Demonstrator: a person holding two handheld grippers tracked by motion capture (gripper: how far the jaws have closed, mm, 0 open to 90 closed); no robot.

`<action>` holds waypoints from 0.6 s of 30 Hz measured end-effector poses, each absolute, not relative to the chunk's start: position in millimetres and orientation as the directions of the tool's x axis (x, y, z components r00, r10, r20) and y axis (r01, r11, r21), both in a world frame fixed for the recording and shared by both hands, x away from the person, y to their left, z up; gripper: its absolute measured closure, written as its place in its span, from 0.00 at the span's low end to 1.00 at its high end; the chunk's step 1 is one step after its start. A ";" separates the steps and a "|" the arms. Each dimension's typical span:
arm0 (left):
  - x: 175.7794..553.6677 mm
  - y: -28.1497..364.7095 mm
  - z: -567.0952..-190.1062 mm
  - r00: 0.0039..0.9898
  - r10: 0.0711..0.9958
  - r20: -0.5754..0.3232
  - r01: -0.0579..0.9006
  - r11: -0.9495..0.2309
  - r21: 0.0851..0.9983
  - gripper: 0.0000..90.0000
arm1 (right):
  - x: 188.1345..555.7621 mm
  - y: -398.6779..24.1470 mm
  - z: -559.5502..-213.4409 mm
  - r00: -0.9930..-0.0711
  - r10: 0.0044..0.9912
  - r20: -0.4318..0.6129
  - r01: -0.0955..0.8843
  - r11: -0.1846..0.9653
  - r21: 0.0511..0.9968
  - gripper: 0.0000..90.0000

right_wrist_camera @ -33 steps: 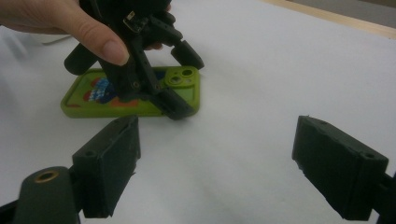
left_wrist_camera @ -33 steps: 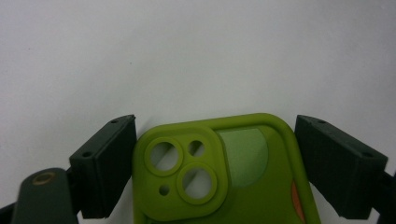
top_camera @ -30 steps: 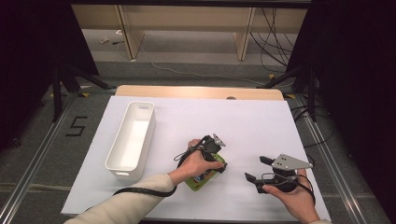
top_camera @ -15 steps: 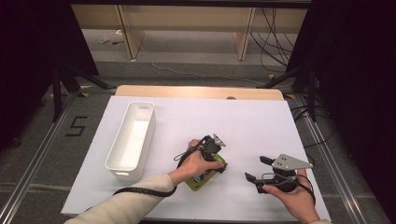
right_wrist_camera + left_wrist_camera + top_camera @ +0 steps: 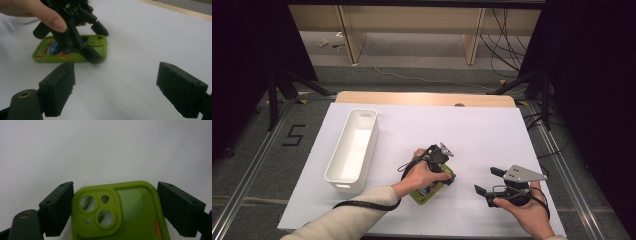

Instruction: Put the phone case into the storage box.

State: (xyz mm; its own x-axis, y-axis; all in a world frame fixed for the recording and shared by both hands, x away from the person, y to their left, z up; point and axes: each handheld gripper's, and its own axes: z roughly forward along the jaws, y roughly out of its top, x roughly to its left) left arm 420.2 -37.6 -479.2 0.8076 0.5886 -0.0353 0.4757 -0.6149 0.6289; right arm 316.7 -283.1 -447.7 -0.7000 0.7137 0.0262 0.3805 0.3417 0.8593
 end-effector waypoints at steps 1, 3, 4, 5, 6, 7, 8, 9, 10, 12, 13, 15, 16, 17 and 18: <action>420.1 -37.4 -478.2 0.807 0.590 -0.035 0.474 -0.612 0.633 0.18 | 316.8 -283.1 -447.6 -0.700 0.714 0.026 0.380 0.342 0.860 0.18; 420.0 -37.1 -476.0 0.808 0.588 -0.036 0.470 -0.607 0.641 0.18 | 316.7 -283.1 -447.5 -0.700 0.714 0.026 0.380 0.341 0.860 0.18; 419.7 -37.1 -475.2 0.805 0.592 -0.032 0.467 -0.600 0.649 0.18 | 316.7 -283.1 -447.5 -0.700 0.714 0.026 0.379 0.341 0.860 0.18; 419.3 -36.7 -473.7 0.803 0.595 -0.035 0.468 -0.594 0.654 0.18 | 316.6 -283.2 -447.5 -0.700 0.714 0.026 0.380 0.341 0.860 0.18; 419.1 -36.6 -472.4 0.802 0.596 -0.034 0.466 -0.589 0.660 0.18 | 316.6 -283.2 -447.5 -0.700 0.714 0.026 0.379 0.341 0.860 0.18; 419.2 -36.0 -470.6 0.804 0.594 -0.035 0.463 -0.588 0.663 0.18 | 316.6 -283.3 -447.4 -0.700 0.714 0.026 0.379 0.341 0.860 0.18; 418.8 -36.0 -469.3 0.801 0.598 -0.035 0.463 -0.581 0.670 0.18 | 316.6 -283.3 -447.3 -0.700 0.714 0.025 0.379 0.341 0.860 0.18; 419.2 -35.2 -467.4 0.805 0.593 -0.034 0.459 -0.585 0.669 0.18 | 316.6 -283.3 -447.4 -0.700 0.714 0.025 0.379 0.341 0.860 0.18; 419.1 -34.9 -465.9 0.805 0.592 -0.036 0.457 -0.581 0.673 0.18 | 316.7 -283.4 -447.5 -0.700 0.714 0.024 0.378 0.342 0.860 0.18; 419.1 -34.1 -462.8 0.804 0.593 -0.029 0.451 -0.577 0.681 0.18 | 316.7 -283.4 -447.5 -0.700 0.714 0.025 0.379 0.341 0.860 0.18; 419.0 -33.8 -461.5 0.803 0.595 -0.027 0.447 -0.572 0.688 0.18 | 316.7 -283.3 -447.4 -0.700 0.714 0.025 0.379 0.341 0.861 0.18; 419.0 -32.8 -458.2 0.803 0.595 -0.021 0.439 -0.568 0.696 0.18 | 316.5 -283.3 -447.3 -0.700 0.714 0.024 0.379 0.342 0.860 0.18; 419.1 -32.5 -456.8 0.803 0.596 -0.019 0.434 -0.563 0.703 0.18 | 316.6 -283.3 -447.4 -0.700 0.713 0.025 0.378 0.341 0.860 0.18; 419.1 -32.0 -455.1 0.802 0.597 -0.017 0.432 -0.559 0.708 0.18 | 316.6 -283.3 -447.4 -0.700 0.714 0.025 0.379 0.341 0.860 0.18; 419.1 -31.5 -453.7 0.799 0.601 -0.017 0.431 -0.553 0.713 0.18 | 316.5 -283.4 -447.3 -0.699 0.714 0.025 0.379 0.341 0.860 0.18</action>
State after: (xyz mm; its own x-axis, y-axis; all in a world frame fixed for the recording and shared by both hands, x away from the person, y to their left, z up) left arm 419.1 -31.5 -453.7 0.7993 0.6007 -0.0168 0.4308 -0.5532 0.7130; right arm 316.5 -283.4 -447.3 -0.6994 0.7143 0.0248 0.3790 0.3413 0.8602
